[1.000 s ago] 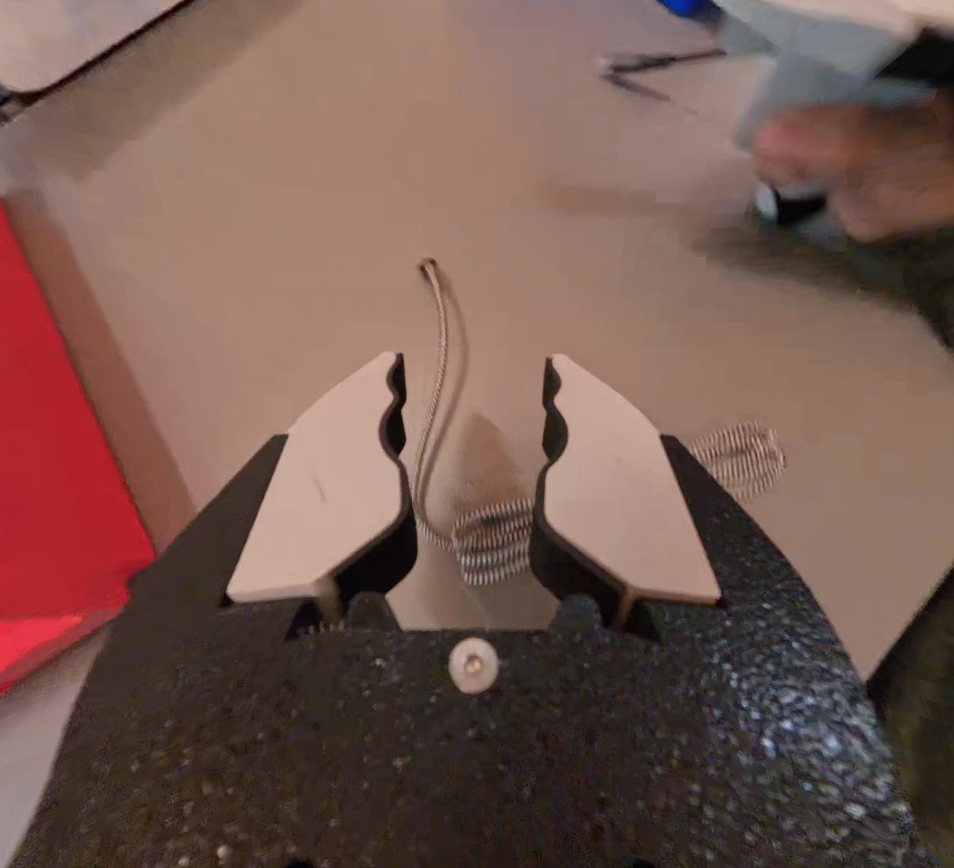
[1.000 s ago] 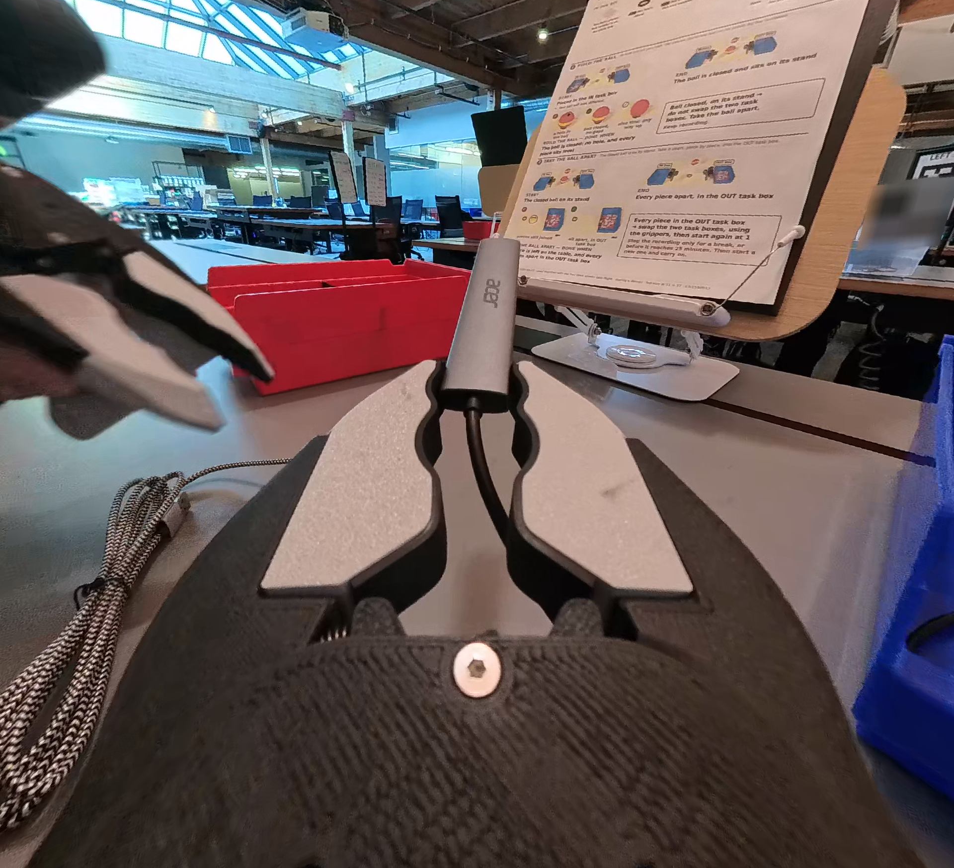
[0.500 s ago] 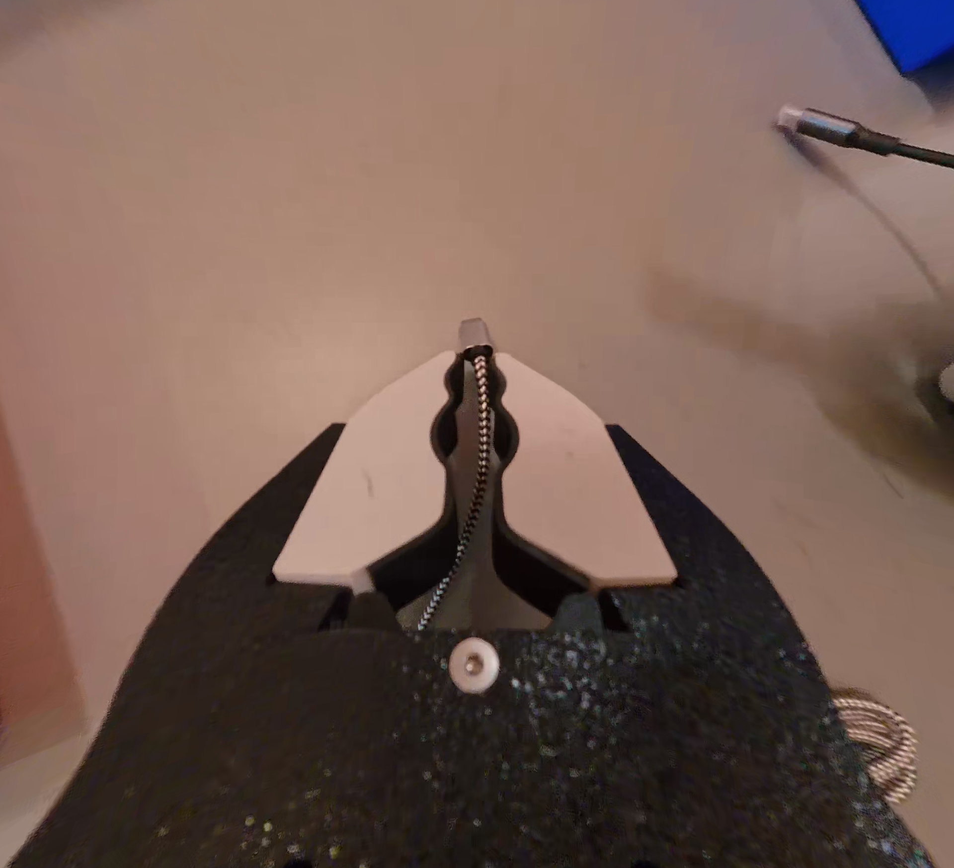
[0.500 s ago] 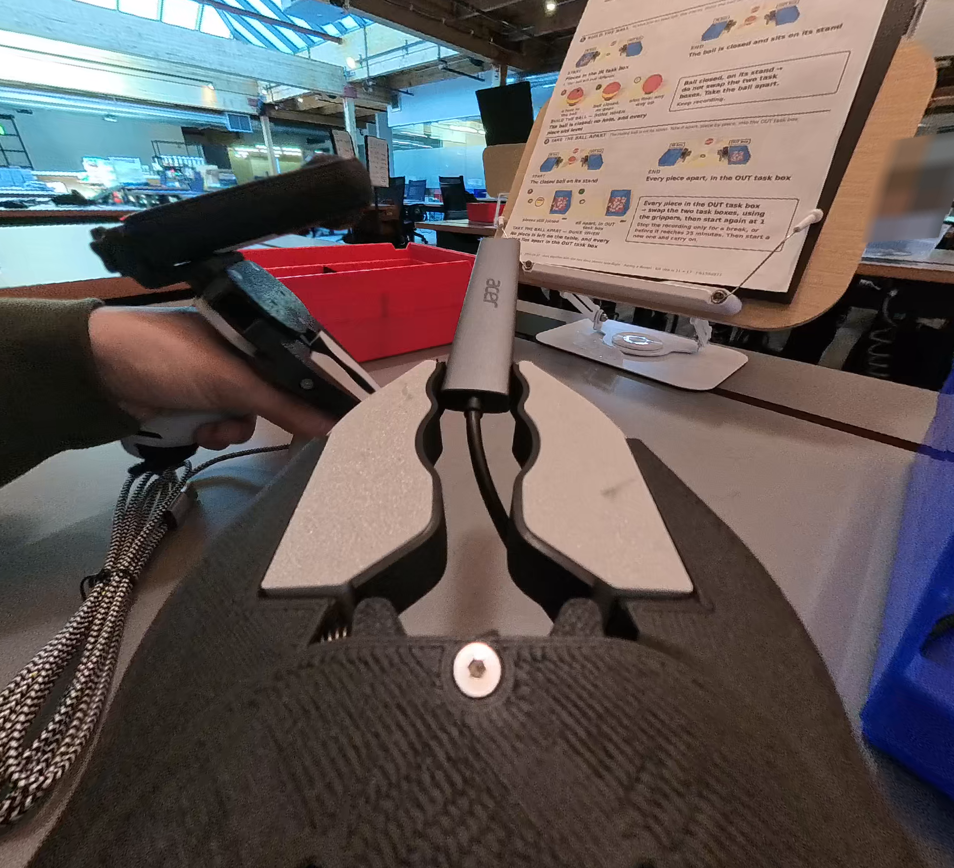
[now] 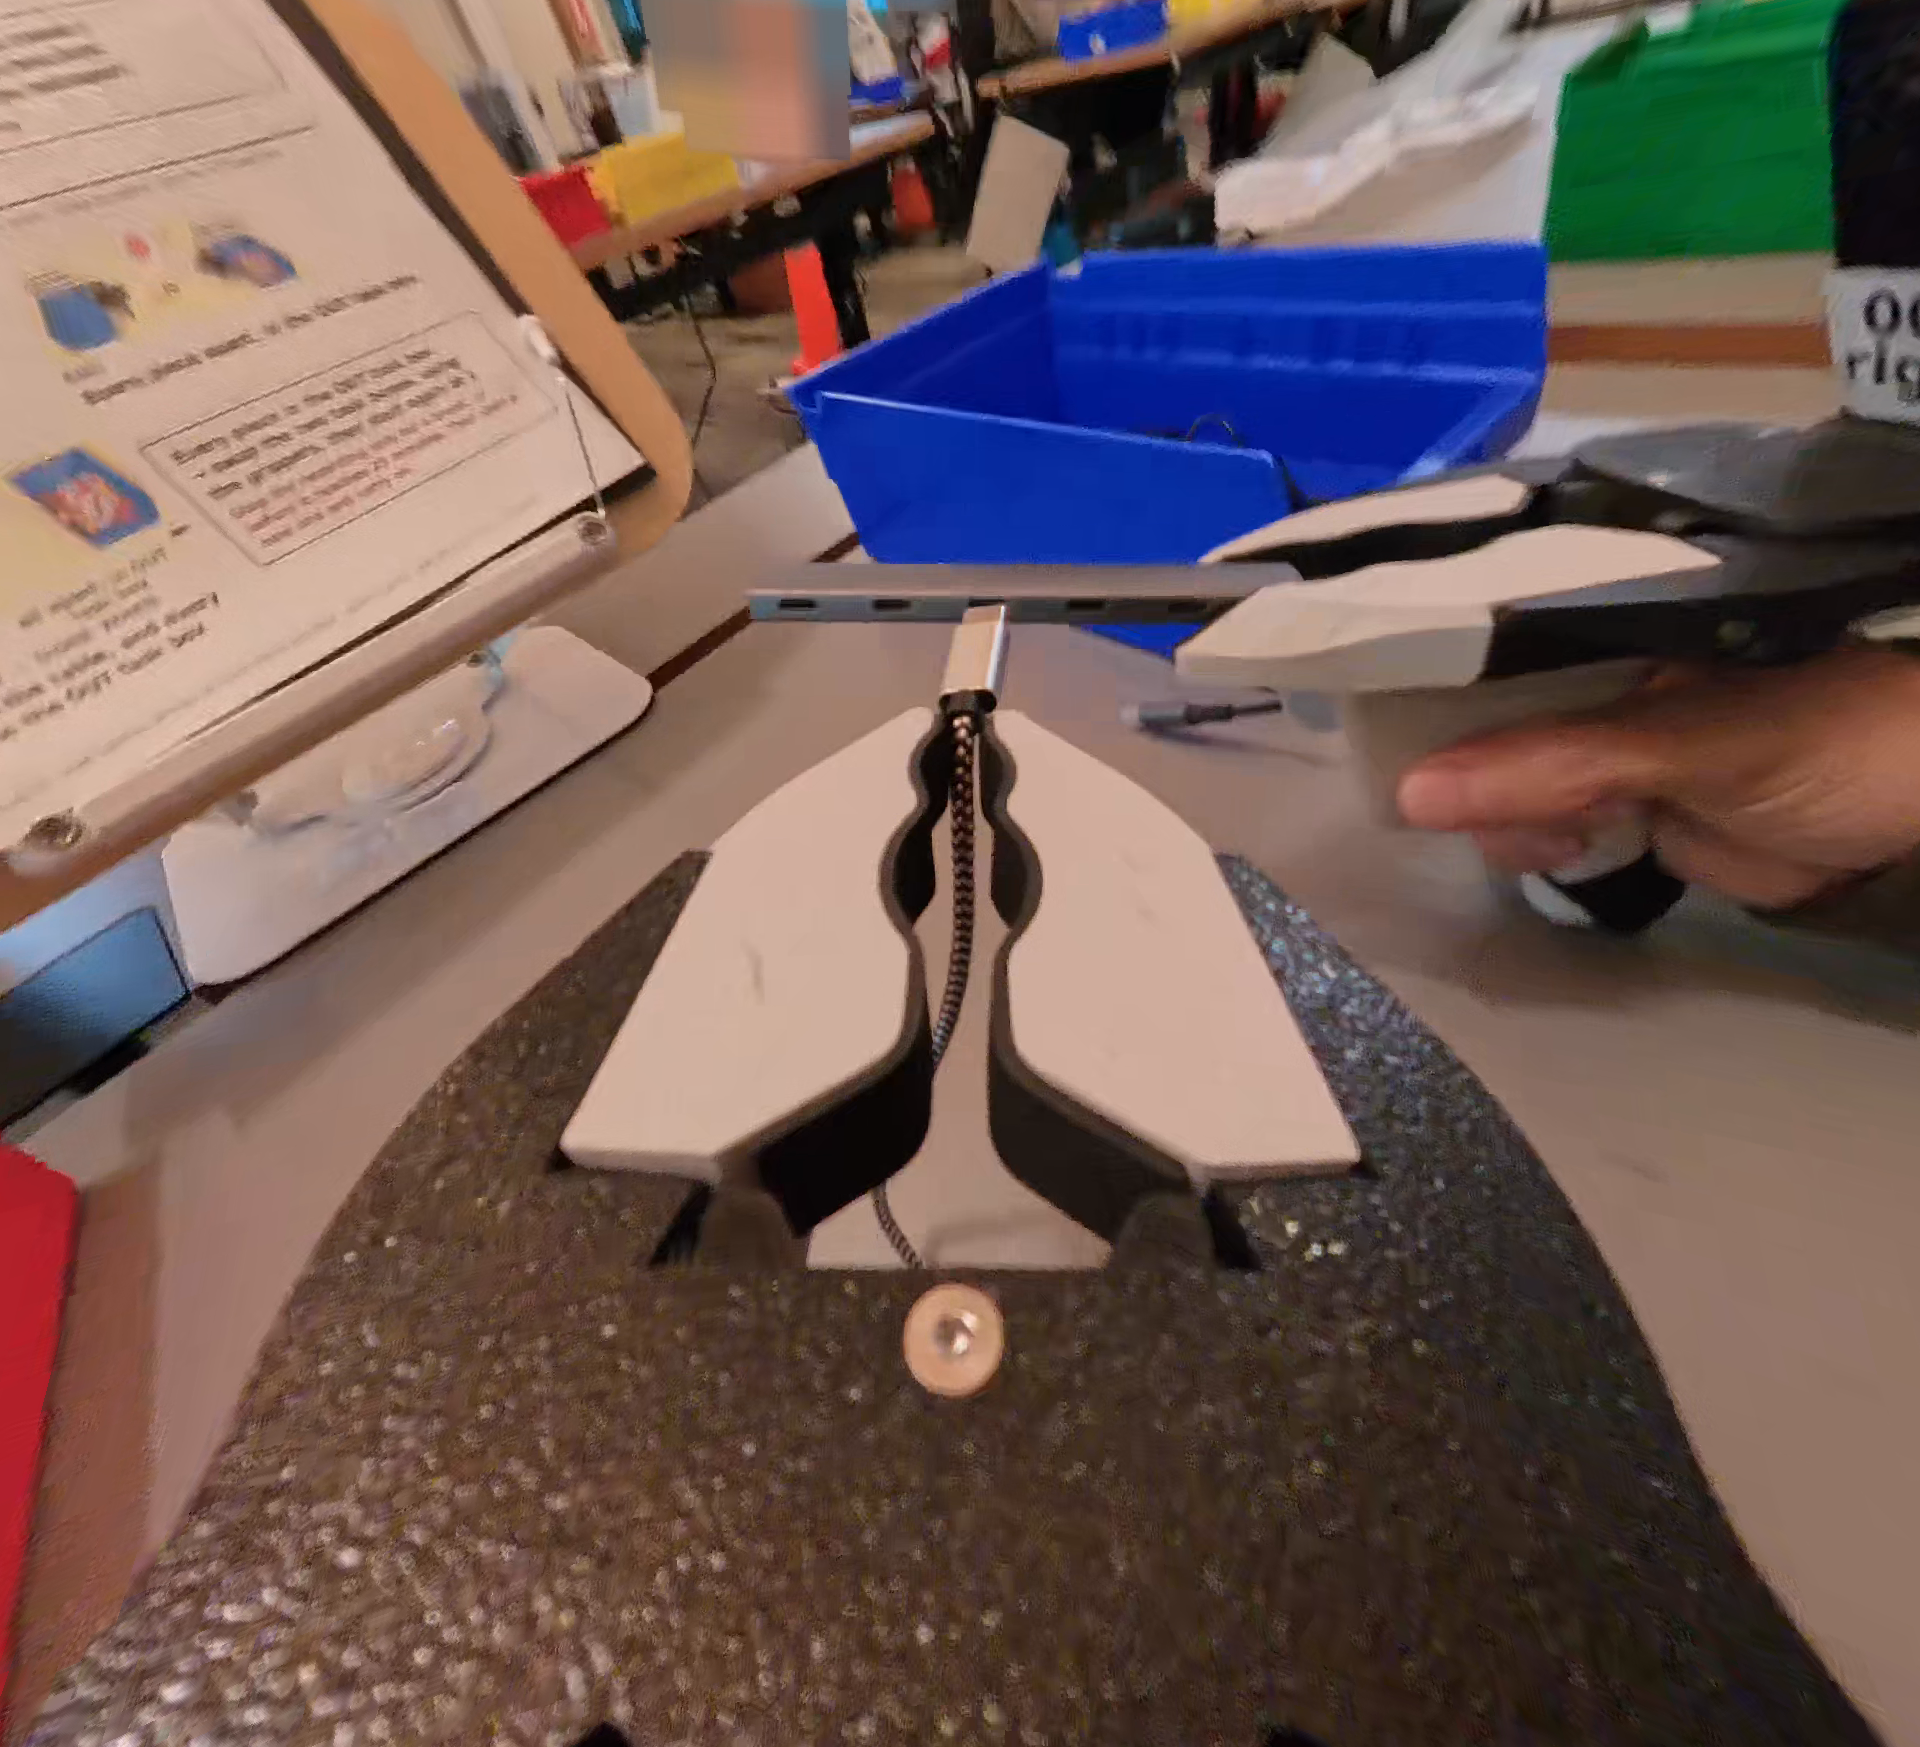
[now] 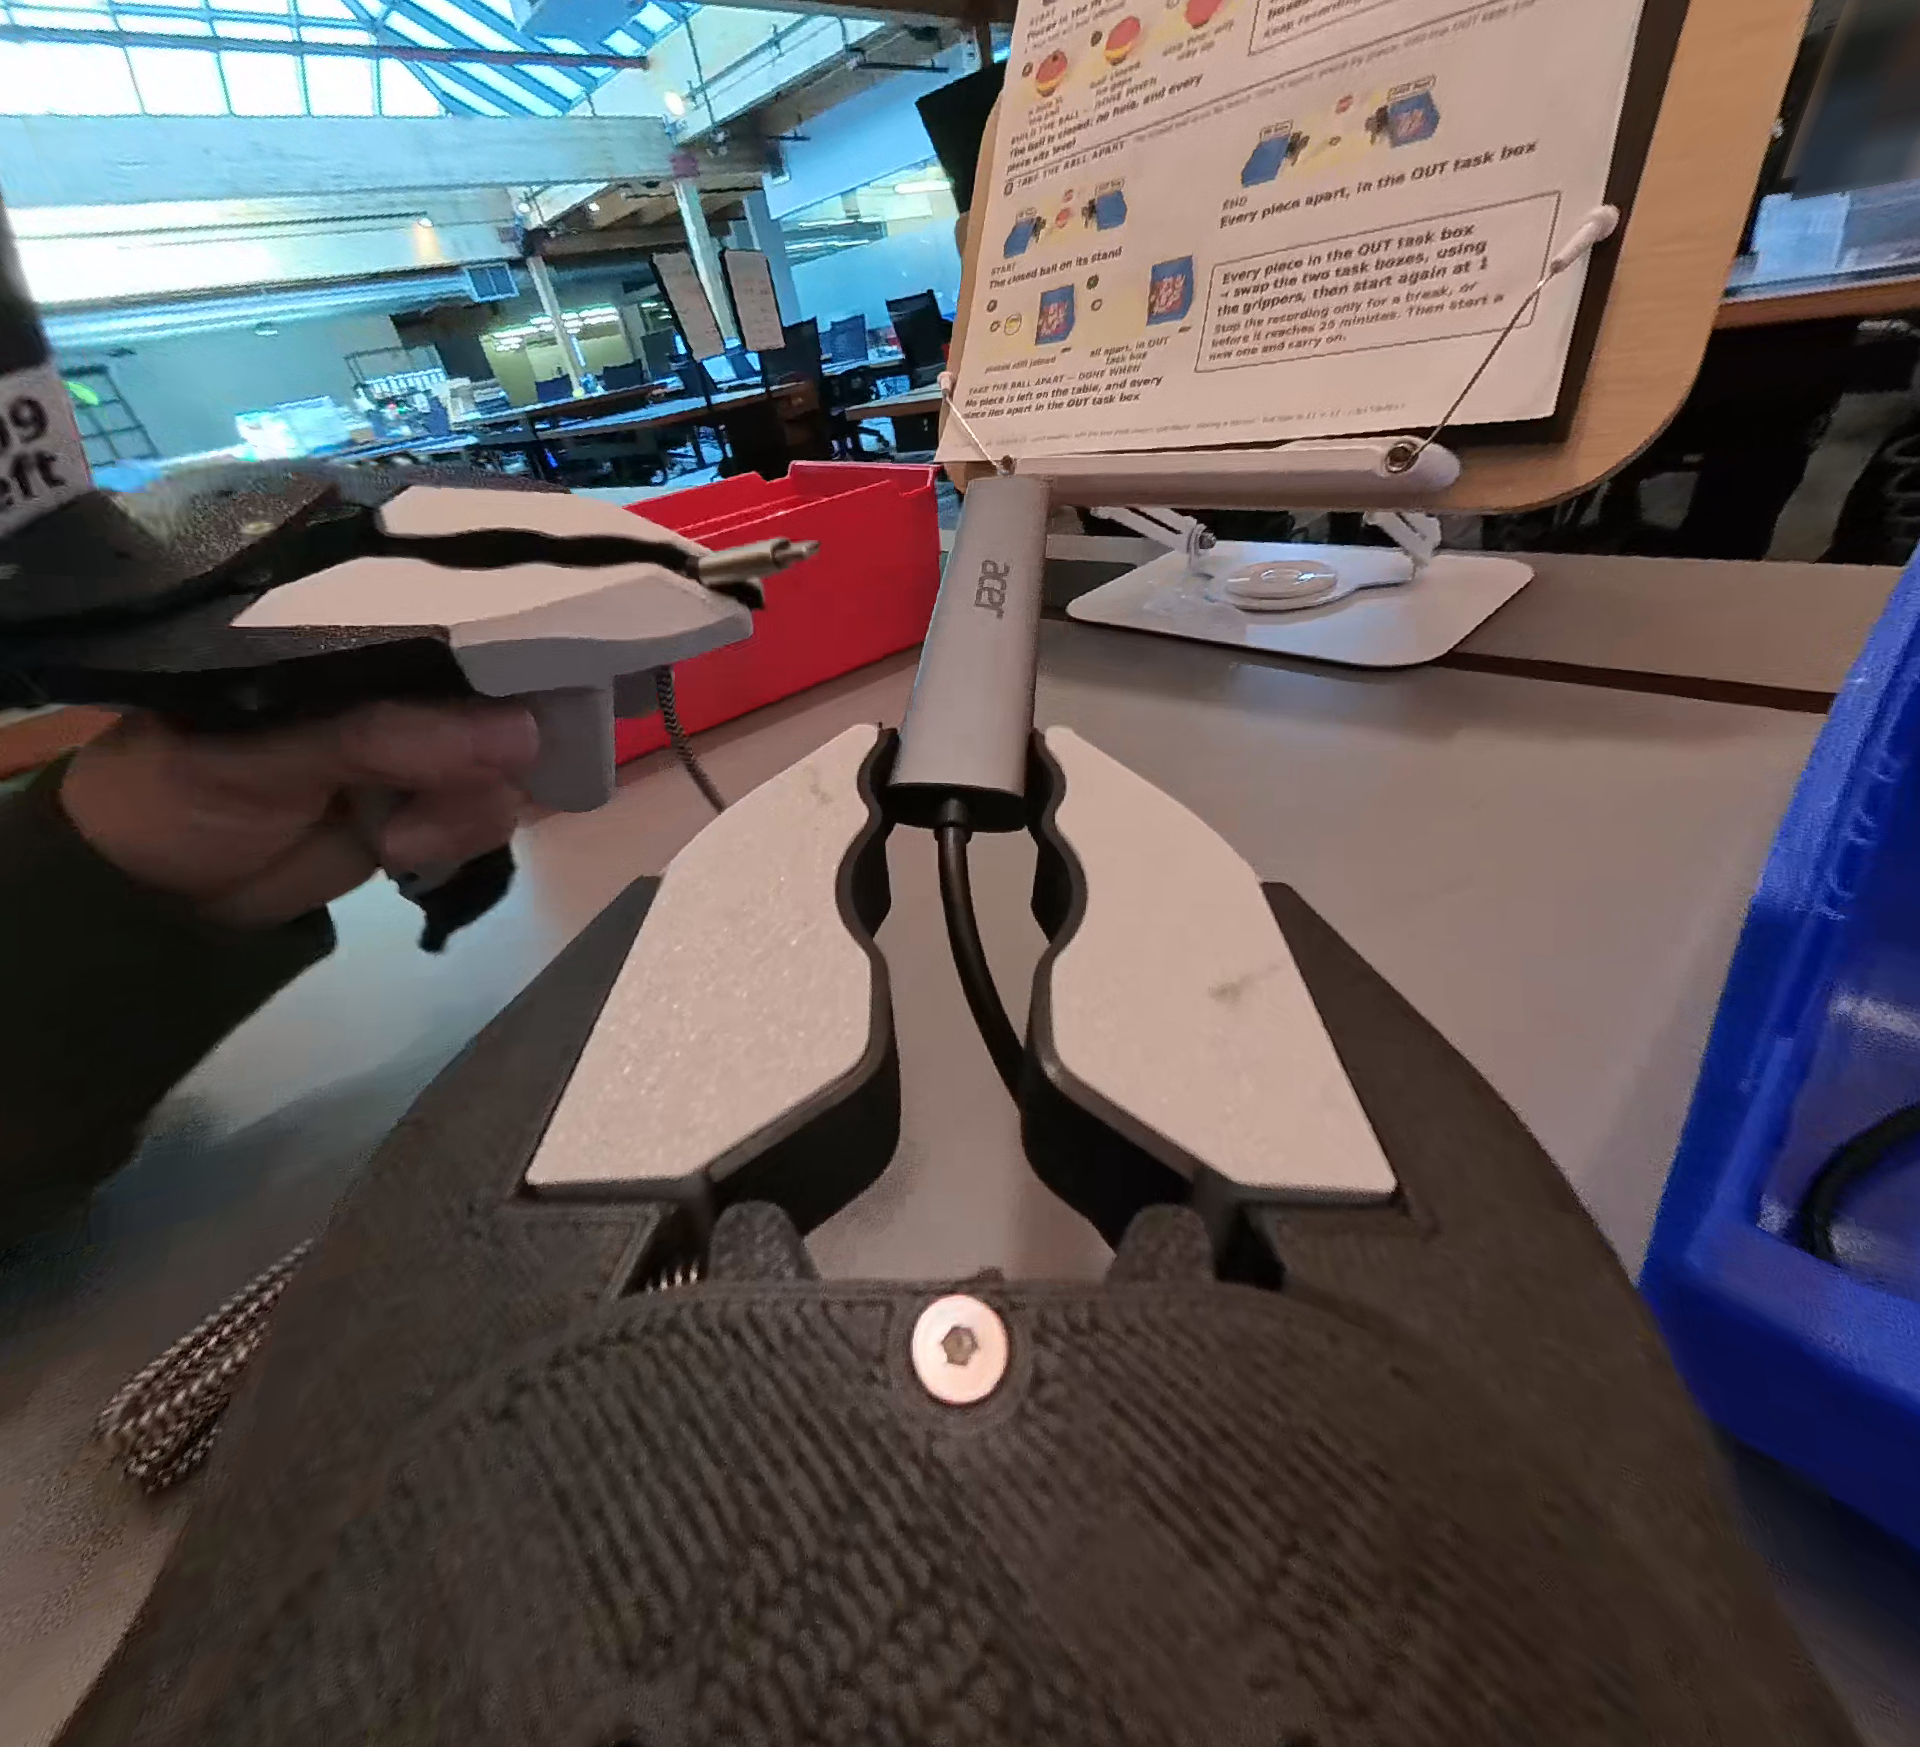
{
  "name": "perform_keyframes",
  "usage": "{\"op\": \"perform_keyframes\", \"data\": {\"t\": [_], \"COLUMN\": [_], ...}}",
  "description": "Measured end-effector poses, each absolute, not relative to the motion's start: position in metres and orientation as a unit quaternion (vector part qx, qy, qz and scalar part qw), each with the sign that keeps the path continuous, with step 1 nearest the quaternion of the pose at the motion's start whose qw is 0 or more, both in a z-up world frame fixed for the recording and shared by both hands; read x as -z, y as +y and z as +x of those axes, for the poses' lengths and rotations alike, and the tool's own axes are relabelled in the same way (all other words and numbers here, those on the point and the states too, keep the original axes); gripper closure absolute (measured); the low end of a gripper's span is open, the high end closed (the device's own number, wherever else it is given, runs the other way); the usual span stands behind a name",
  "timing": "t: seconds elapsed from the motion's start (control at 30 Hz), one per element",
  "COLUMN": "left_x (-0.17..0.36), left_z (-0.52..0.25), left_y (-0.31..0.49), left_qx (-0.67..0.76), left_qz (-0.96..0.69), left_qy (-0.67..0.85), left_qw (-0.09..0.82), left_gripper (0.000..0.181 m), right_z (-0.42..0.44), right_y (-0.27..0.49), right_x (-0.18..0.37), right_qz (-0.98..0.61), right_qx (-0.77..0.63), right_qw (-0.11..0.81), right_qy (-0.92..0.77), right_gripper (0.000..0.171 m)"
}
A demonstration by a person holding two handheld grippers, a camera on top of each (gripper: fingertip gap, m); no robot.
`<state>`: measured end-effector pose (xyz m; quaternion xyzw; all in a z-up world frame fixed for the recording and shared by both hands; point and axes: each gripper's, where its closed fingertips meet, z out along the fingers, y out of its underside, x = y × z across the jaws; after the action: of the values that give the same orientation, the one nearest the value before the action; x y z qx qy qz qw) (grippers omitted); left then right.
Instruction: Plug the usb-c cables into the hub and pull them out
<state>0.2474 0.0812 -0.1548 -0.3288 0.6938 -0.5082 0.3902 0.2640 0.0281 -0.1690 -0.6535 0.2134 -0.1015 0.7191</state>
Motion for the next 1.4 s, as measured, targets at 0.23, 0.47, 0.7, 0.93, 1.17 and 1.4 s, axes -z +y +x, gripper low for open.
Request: {"op": "perform_keyframes", "data": {"t": [0.23,0.47,0.7,0.93,1.17,1.4], "left_x": [0.172,0.178,0.18,0.18,0.179,0.18], "left_z": [0.241,0.235,0.236,0.236,0.236,0.236], "left_y": [0.075,0.071,0.072,0.072,0.074,0.075], "left_qx": [0.53,0.514,0.517,0.505,0.486,0.452], "left_qz": [-0.346,-0.367,-0.374,-0.367,-0.356,-0.334], "left_qy": [0.691,0.698,0.695,0.698,0.703,0.717], "left_qw": [0.349,0.337,0.331,0.351,0.378,0.412], "left_gripper": [0.177,0.177,0.177,0.177,0.177,0.178], "right_z": [0.26,0.248,0.246,0.247,0.247,0.242], "right_y": [0.033,0.045,0.045,0.047,0.047,0.05], "right_x": [0.171,0.176,0.175,0.177,0.177,0.178], "right_qz": [-0.668,-0.696,-0.693,-0.7,-0.702,-0.705], "right_qx": [0.116,0.169,0.166,0.181,0.177,0.173], "right_qw": [0.708,0.681,0.686,0.674,0.674,0.674], "right_qy": [0.197,0.151,0.148,0.151,0.148,0.134], "right_gripper": [0.147,0.147,0.147,0.147,0.147,0.147]}}
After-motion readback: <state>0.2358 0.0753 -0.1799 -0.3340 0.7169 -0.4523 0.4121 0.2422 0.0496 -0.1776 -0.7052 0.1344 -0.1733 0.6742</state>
